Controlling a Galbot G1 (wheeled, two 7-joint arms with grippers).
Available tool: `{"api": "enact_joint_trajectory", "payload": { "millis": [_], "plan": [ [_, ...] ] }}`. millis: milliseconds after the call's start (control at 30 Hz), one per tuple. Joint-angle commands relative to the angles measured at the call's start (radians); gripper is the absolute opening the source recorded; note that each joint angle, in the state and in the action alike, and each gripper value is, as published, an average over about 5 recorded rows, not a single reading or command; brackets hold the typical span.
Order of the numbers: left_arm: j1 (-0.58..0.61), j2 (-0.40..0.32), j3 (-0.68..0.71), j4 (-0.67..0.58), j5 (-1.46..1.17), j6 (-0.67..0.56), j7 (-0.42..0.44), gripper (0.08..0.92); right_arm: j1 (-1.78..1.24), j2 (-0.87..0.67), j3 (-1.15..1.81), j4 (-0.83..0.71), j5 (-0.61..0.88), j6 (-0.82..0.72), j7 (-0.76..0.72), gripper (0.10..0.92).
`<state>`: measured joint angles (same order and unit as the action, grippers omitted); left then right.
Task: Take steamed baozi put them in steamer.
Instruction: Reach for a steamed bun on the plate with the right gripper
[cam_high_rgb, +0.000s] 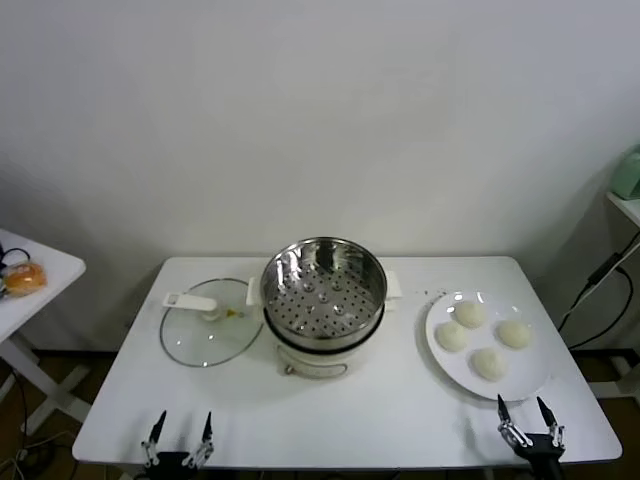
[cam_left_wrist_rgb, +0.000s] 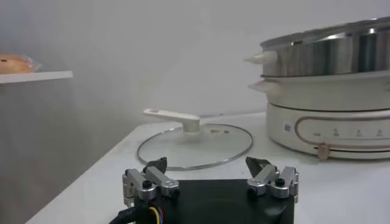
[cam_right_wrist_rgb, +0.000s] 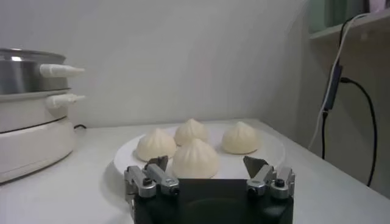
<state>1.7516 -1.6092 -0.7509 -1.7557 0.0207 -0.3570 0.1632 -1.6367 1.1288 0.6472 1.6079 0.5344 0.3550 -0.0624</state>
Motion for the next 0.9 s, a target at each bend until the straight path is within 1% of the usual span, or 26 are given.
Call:
{"api": "enact_joint_trajectory", "payload": {
  "millis": [33,133,267,433,567,667,733,800,900],
  "plan": [
    [0.000,-0.048,0.001,0.002,0.008,-0.002,0.000,0.823,0.026,0.001,0.009,0.078,-0.031,-0.136,0.064,0.823],
    [0.001,-0.046,0.003,0.001,0.013,-0.005,0.002,0.823,0.063,-0.031,0.026,0.146,-0.004,-0.248,0.068,0.823],
    [0.000,-0.045,0.007,0.000,0.018,-0.009,0.004,0.823,0.167,-0.088,0.039,0.215,0.041,-0.469,0.084,0.823],
    [0.000,-0.045,0.012,0.000,0.024,-0.013,0.005,0.823,0.327,-0.152,0.027,0.212,0.032,-0.649,0.089,0.823],
    [0.002,-0.041,0.015,0.004,0.033,-0.017,0.006,0.823,0.417,-0.243,-0.006,0.221,0.024,-0.835,0.059,0.823],
    [0.001,-0.036,0.017,0.008,0.039,-0.020,0.008,0.823,0.485,-0.336,-0.041,0.210,-0.050,-0.962,-0.029,0.823],
    [0.001,-0.034,0.018,0.011,0.043,-0.023,0.009,0.823,0.526,-0.416,-0.073,0.186,-0.123,-0.996,-0.122,0.823],
    [0.000,-0.032,0.020,0.014,0.051,-0.028,0.011,0.823,0.564,-0.496,-0.114,0.153,-0.213,-0.998,-0.232,0.823],
    [-0.002,-0.030,0.022,0.024,0.068,-0.038,0.011,0.823,0.630,-0.586,-0.194,0.092,-0.380,-0.929,-0.387,0.823]
  ]
}}
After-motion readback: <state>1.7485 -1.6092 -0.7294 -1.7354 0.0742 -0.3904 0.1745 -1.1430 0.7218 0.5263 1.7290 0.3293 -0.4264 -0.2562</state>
